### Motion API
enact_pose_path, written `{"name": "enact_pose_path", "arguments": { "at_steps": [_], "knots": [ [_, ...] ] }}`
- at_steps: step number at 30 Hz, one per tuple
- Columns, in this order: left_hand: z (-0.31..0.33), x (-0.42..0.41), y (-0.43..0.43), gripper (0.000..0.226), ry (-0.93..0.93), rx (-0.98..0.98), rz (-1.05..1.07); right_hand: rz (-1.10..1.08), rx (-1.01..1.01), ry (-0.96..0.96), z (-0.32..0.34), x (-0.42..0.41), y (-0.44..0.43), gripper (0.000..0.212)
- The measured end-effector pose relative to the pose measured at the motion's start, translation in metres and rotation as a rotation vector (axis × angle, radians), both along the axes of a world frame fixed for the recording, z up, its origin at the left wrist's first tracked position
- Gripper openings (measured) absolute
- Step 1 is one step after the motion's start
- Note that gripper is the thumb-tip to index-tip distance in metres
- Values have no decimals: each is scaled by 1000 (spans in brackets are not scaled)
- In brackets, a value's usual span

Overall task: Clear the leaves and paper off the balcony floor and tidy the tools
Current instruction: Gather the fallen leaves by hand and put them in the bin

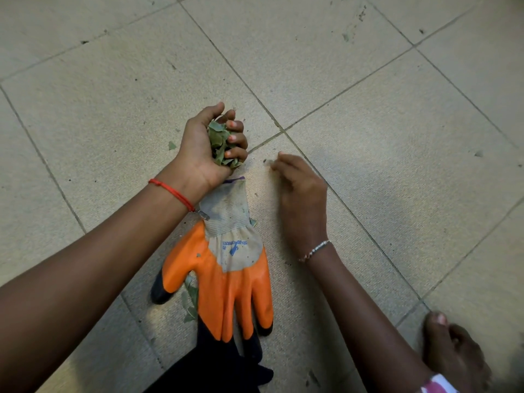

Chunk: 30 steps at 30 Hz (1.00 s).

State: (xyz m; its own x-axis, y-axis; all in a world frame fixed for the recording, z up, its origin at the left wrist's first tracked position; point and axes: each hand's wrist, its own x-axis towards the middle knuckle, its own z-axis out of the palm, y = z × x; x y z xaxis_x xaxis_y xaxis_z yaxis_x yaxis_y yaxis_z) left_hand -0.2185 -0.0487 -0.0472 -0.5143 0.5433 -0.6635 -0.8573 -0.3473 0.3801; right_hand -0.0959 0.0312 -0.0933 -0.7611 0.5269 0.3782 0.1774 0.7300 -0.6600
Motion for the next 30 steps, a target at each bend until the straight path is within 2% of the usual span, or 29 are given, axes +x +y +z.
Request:
{"name": "enact_pose_path", "arguments": {
  "at_steps": [3, 6, 8, 10, 15, 21, 27, 30],
  "knots": [
    [-1, -1, -3, 31, -1, -10, 1, -255, -557, 94, 12, -15, 10, 19],
    [-2, -2, -4, 31, 7, -21, 3, -301, -1053, 136, 21, -22, 17, 15],
    [-2, -3, -3, 32, 8, -26, 4, -273, -1285, 188, 26, -28, 21, 16],
    [-2, -5, 1, 32, 9, -31, 2, -241, -1418, 243, 32, -37, 23, 16],
    [12, -3, 29, 32, 1, -48, 43, -229, -1520, 273, 57, -57, 17, 19],
    [62, 17, 90, 34, -11, -95, -26, -435, -1538, 403, 111, -36, 43, 24],
    [165, 53, 162, 34, -12, -193, -270, -615, -1494, 498, 215, 5, 95, 24],
    [239, 83, 225, 34, -2, -245, -431, -735, -1438, 571, 287, 36, 145, 26]
  ]
}}
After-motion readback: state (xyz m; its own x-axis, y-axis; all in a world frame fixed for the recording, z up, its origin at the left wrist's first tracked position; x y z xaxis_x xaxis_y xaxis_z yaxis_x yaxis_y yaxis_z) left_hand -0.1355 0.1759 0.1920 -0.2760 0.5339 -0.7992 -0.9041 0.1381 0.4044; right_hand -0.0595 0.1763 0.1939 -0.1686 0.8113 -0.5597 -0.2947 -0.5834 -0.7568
